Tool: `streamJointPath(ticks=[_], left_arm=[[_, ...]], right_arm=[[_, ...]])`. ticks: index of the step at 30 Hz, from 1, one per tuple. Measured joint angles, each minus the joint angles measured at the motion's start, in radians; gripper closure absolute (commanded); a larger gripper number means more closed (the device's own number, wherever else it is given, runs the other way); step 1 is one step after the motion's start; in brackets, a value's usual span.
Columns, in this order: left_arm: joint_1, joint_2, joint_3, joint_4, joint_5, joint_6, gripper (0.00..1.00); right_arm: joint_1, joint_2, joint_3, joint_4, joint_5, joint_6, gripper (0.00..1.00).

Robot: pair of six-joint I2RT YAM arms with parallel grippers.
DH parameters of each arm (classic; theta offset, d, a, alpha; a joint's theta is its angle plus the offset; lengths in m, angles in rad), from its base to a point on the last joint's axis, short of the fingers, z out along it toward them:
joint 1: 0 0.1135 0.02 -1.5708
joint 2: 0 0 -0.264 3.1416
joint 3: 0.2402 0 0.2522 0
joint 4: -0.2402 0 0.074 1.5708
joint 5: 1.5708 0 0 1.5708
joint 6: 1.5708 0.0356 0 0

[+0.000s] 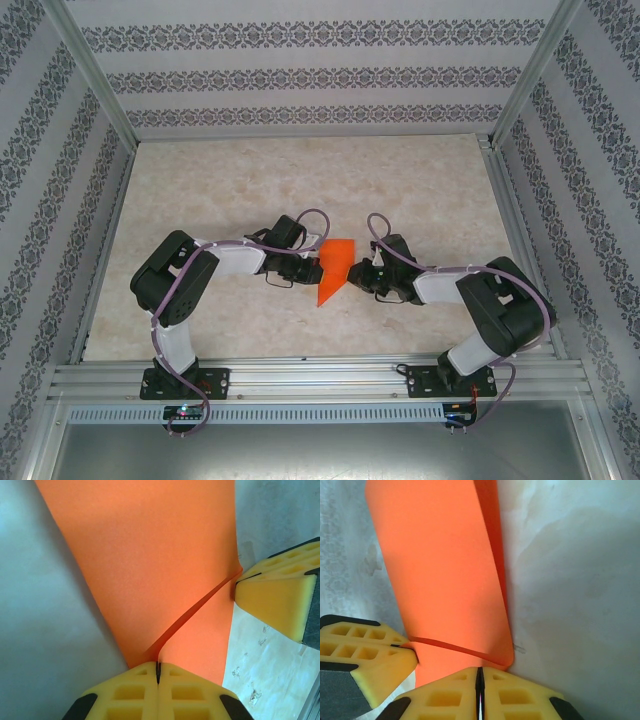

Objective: Fold a paper plane with a square sheet of paper (pick it up from the middle)
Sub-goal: Third fold the triangle at the center of the table.

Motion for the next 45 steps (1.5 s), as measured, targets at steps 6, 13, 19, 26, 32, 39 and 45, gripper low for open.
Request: streamJointPath(ticks=[6,13,19,26,32,39,45], left_arm=[[0.000,0.000,0.000,-0.001,0.000,0.008,1.00],[0.000,0.000,0.000,-0.001,0.000,0.011,1.00],[0.000,0.000,0.002,-0.005,0.000,0.014,1.00],[0.000,0.001,0.005,-0.010,0.000,0.018,1.00],[0.000,0.001,0.006,-0.012,0.000,0.022,1.00],[0.000,0.002,0.007,-0.013,0.000,0.022,1.00],[0.000,0.002,0.007,-0.013,-0.001,0.022,0.99]], right_arm=[[-0.005,-0.084,0.016,-0.118,0.001,-0.016,0.88],[-0.033,-0.116,0.101,-0.127,-0.036,-0.045,0.88],[-0.033,0.017,0.107,-0.085,-0.054,-0.045,0.90],[-0.046,0.087,0.074,0.005,-0.067,-0.032,0.90],[-0.051,0.054,0.065,-0.002,-0.066,-0.025,0.88],[-0.010,-0.004,0.106,-0.016,-0.079,-0.025,0.88],[0.021,0.081,0.121,0.016,-0.085,-0.024,0.89]])
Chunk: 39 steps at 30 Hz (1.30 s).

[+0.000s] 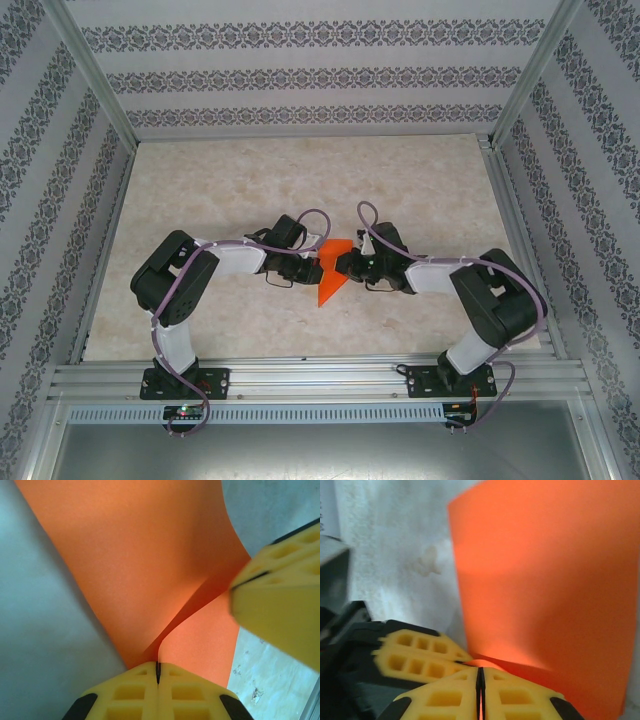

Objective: Fold a paper plane with a square sheet of paper (pick it up from the middle)
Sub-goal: Third fold the triangle at the center of the table.

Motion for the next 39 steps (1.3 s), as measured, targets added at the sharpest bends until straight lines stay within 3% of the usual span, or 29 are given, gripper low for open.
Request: streamJointPath(ticks=[5,9,12,16,22,32,39], left_arm=[[0.000,0.000,0.000,0.000,0.000,0.000,0.93],[0.000,-0.008,0.000,-0.010,-0.014,-0.017,0.79],[0.000,-0.054,-0.002,-0.071,-0.086,-0.035,0.70],[0.000,-0.169,-0.008,-0.154,-0.183,-0.085,0.71],[-0.014,-0.283,-0.016,-0.138,-0.125,-0.186,0.83],[-0.073,-0.070,-0.022,-0.035,0.066,-0.301,0.87],[-0.072,-0.031,-0.069,0.023,0.066,-0.339,0.89]], right_arm=[[-0.001,0.063,-0.001,0.024,0.000,0.000,0.92],[0.002,0.064,-0.009,0.042,0.006,0.000,0.93],[0.013,0.064,-0.010,0.047,0.019,0.000,0.93],[0.022,0.059,-0.010,0.043,0.039,-0.001,0.92],[0.042,0.051,-0.010,0.040,0.076,0.014,0.92],[0.052,0.048,-0.010,0.036,0.095,0.023,0.92],[0.054,0.048,-0.009,0.034,0.095,0.022,0.90]])
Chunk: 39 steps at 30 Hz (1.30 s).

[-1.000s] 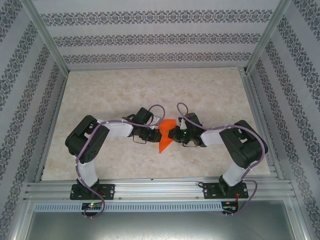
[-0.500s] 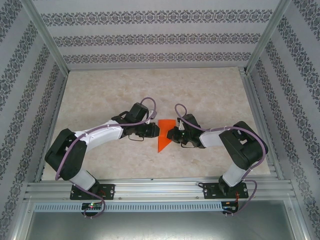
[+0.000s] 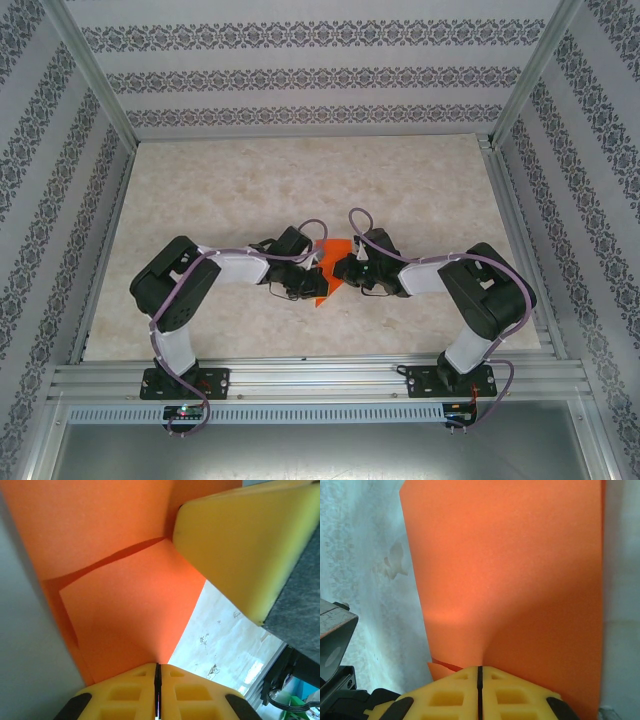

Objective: Fold a paper plane with a square sheet of paper (pick it up from the middle)
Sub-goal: Third fold the triangle at the center of the table.

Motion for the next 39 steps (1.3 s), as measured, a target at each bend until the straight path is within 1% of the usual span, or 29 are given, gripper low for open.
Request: streamJointPath(ticks=[6,11,13,15,19,23,30,35,39], left_arm=[[0.000,-0.024,-0.058,0.073,-0.012,0.000,0.92],[0.000,-0.033,-0.080,0.106,-0.015,0.002,0.97],[0.000,-0.034,-0.080,0.106,-0.017,0.006,1.00],[0.000,-0.034,-0.080,0.106,-0.017,0.012,1.00],[0.000,-0.034,-0.079,0.105,-0.018,0.018,1.00],[0.000,-0.035,-0.077,0.097,-0.020,0.023,1.00],[0.000,-0.040,-0.078,0.088,-0.028,0.037,1.00],[0.000,-0.047,-0.090,0.097,-0.035,0.054,1.00],[0.000,-0.052,-0.103,0.113,-0.036,0.059,1.00]], right_arm=[[0.006,-0.017,0.013,-0.040,-0.007,-0.002,0.84],[0.015,-0.112,0.016,-0.134,-0.006,-0.027,0.89],[0.030,-0.147,0.019,-0.143,-0.006,-0.031,0.91],[0.053,-0.171,0.019,-0.142,-0.004,-0.029,0.94],[0.097,-0.174,0.012,-0.129,0.005,-0.019,0.95],[0.104,-0.132,-0.010,-0.065,0.010,0.001,0.95],[0.071,-0.014,-0.033,0.036,0.005,0.012,0.96],[0.026,-0.006,-0.068,0.108,-0.047,0.009,0.95],[-0.019,-0.006,-0.082,0.128,-0.076,-0.006,0.95]])
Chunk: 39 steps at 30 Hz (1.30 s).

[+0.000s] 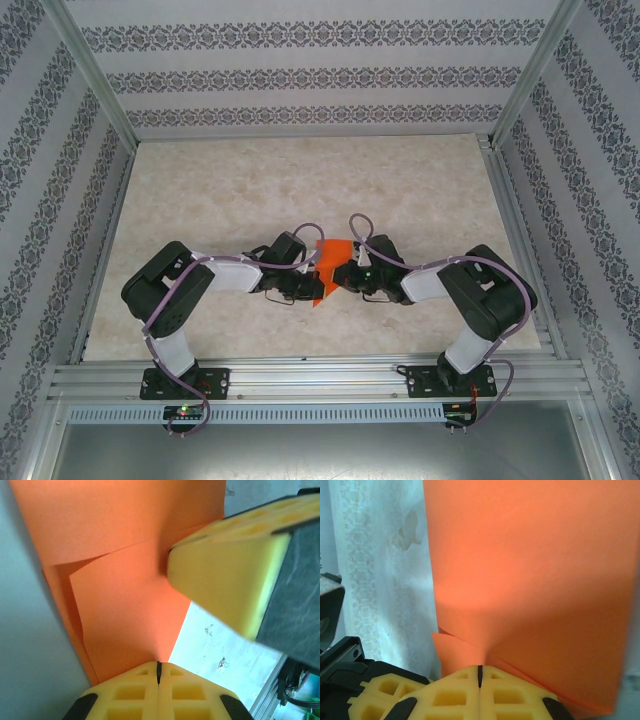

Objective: Fold a paper plane with a square sheet of paper (pick it up from the middle)
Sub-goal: Third fold the triangle at the center of the table.

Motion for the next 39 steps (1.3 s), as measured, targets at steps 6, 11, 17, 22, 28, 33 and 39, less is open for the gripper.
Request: streamJointPath(ticks=[6,11,17,22,28,33,39], left_arm=[[0.000,-0.015,-0.024,0.014,-0.003,0.013,1.00],[0.000,-0.020,-0.034,0.027,-0.001,0.026,1.00],[0.000,-0.022,-0.036,0.028,0.002,0.044,1.00],[0.000,-0.023,-0.034,0.027,0.002,0.045,1.00],[0.000,-0.022,-0.028,0.016,0.002,0.044,1.00],[0.000,-0.024,-0.026,0.007,0.002,0.044,1.00],[0.000,-0.068,-0.026,-0.087,-0.015,0.044,0.91]], right_arm=[[-0.089,0.003,-0.034,0.066,-0.037,-0.031,0.93],[-0.147,0.000,-0.064,0.126,-0.064,-0.032,0.92],[-0.107,-0.127,-0.048,0.013,-0.008,-0.045,0.89],[-0.003,-0.161,0.003,-0.021,0.014,-0.043,0.89],[0.063,-0.067,0.014,-0.024,0.033,-0.029,0.92],[0.060,0.006,0.021,-0.016,0.031,-0.017,0.97],[0.055,0.014,0.022,-0.009,0.021,-0.013,0.98]])
